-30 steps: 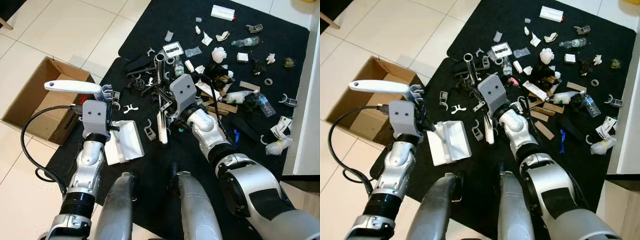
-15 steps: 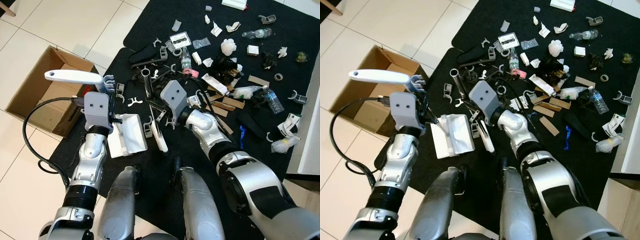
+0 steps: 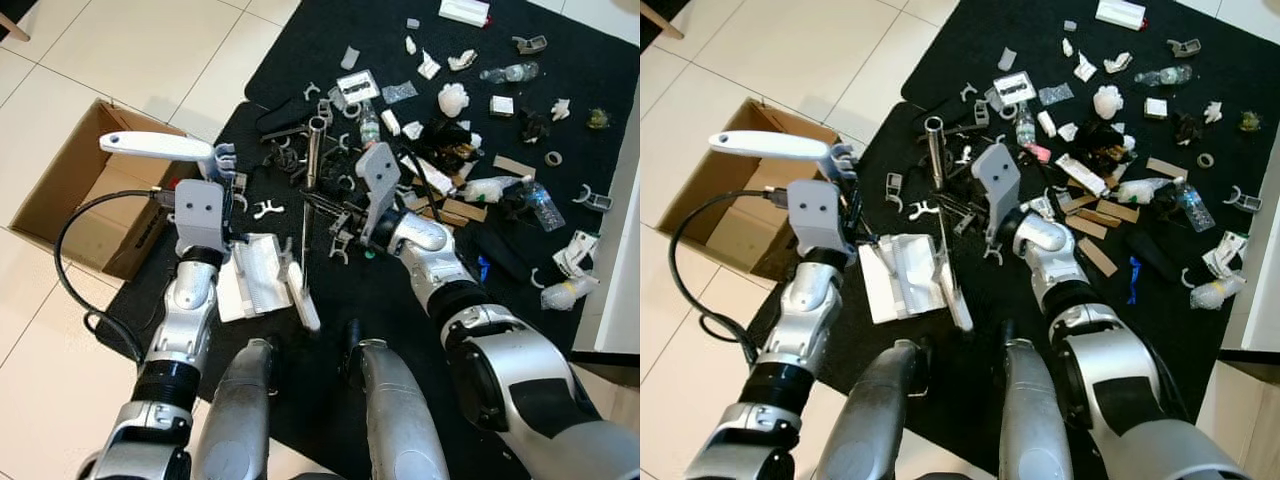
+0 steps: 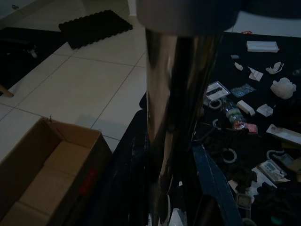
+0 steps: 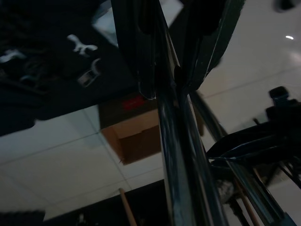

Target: Sweep floor

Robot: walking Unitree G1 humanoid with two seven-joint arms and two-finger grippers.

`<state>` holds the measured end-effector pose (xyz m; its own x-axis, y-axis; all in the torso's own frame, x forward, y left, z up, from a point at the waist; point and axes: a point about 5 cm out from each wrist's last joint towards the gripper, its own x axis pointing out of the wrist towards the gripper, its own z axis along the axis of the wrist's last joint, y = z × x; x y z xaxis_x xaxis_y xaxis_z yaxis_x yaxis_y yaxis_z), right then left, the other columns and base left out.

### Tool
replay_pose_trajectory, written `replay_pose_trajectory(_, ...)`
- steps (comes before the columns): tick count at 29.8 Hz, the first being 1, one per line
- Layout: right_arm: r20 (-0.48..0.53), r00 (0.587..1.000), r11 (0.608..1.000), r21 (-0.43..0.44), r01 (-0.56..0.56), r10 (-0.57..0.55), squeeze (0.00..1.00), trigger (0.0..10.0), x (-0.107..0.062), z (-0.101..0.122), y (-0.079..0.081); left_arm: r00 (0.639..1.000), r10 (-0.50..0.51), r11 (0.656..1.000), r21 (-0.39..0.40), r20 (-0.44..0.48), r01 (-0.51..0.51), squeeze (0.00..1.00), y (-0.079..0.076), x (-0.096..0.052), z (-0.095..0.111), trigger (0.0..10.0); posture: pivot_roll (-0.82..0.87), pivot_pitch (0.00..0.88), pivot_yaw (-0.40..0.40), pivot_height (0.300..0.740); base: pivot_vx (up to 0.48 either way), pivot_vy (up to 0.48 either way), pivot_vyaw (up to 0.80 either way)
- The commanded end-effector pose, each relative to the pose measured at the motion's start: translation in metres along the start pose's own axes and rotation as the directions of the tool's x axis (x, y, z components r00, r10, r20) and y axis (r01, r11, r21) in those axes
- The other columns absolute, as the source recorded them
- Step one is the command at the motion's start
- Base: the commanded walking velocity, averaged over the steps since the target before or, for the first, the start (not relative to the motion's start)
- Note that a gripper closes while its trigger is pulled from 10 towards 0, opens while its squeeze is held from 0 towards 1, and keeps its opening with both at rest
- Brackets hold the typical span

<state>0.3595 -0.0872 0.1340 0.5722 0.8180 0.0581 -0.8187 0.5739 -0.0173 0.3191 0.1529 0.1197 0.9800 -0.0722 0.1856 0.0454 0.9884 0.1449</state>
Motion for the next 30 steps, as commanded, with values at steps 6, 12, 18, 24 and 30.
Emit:
replay_pose_trajectory(6,0.211,0.976,0.968,0.230,-0.101,0.052,0.00,10.0,-0.005,0.014,-0.001,0.996,0.007,1.000,-0.009,-0.091,-0.008,0.00,-0.002,-0.008,-0.022,10.0,0.13,0.346,-0.038,0.740,0.000,0.000,0.00)
replay_pose_trajectory(12,0.397,0.905,0.955,0.293,0.035,-0.155,0.00,10.0,-0.010,0.049,-0.025,0.996,0.008,1.000,-0.008,-0.090,-0.009,0.00,-0.002,-0.005,-0.022,10.0,0.13,0.333,-0.038,0.740,0.000,0.000,0.00)
replay_pose_trajectory(18,0.479,0.844,0.952,0.284,0.111,-0.241,0.00,10.0,-0.014,0.073,-0.036,0.997,0.001,1.000,-0.002,-0.076,-0.001,0.00,-0.003,-0.001,-0.020,10.0,0.12,0.311,-0.036,0.740,0.000,0.000,0.00)
replay_pose_trajectory(24,0.454,0.819,0.931,0.263,0.253,-0.351,0.00,10.0,-0.013,0.069,-0.035,0.997,-0.003,1.000,0.000,-0.073,0.003,0.00,-0.003,0.001,-0.020,10.0,0.12,0.293,-0.034,0.740,0.000,0.000,0.00)
replay_pose_trajectory(30,0.338,0.820,0.887,0.207,0.414,-0.461,0.00,10.0,-0.004,0.034,-0.019,0.998,-0.007,1.000,0.007,-0.069,0.008,0.00,-0.002,0.001,-0.020,10.0,0.14,0.293,-0.027,0.740,0.000,0.000,0.00)
